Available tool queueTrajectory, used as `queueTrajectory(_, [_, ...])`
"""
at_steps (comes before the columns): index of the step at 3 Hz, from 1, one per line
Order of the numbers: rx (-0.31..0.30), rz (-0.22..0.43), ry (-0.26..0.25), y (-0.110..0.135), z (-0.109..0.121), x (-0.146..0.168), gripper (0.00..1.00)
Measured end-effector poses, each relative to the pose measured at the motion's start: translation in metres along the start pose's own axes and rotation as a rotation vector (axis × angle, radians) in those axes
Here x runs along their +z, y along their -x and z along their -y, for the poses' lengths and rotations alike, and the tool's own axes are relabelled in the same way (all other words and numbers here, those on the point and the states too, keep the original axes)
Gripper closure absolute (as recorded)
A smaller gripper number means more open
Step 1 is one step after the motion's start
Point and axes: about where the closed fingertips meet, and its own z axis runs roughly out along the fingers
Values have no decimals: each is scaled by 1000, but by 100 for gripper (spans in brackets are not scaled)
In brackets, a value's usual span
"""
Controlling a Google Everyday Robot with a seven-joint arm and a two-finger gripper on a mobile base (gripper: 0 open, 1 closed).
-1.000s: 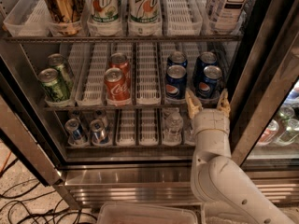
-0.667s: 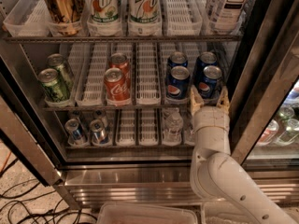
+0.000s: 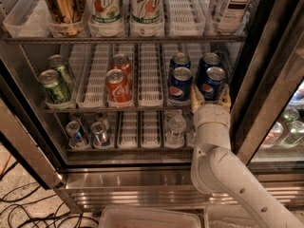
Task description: Pick pepsi can from middle shelf of fridge
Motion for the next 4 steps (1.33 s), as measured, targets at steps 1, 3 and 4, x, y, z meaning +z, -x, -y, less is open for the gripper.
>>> queueTrajectory(1, [1,3,-3,0,-5,25,34])
queueTrajectory(3, [1,9,-10,2,-6,36,80])
queueTrajectory(4, [1,9,-10,2,-6,36,100])
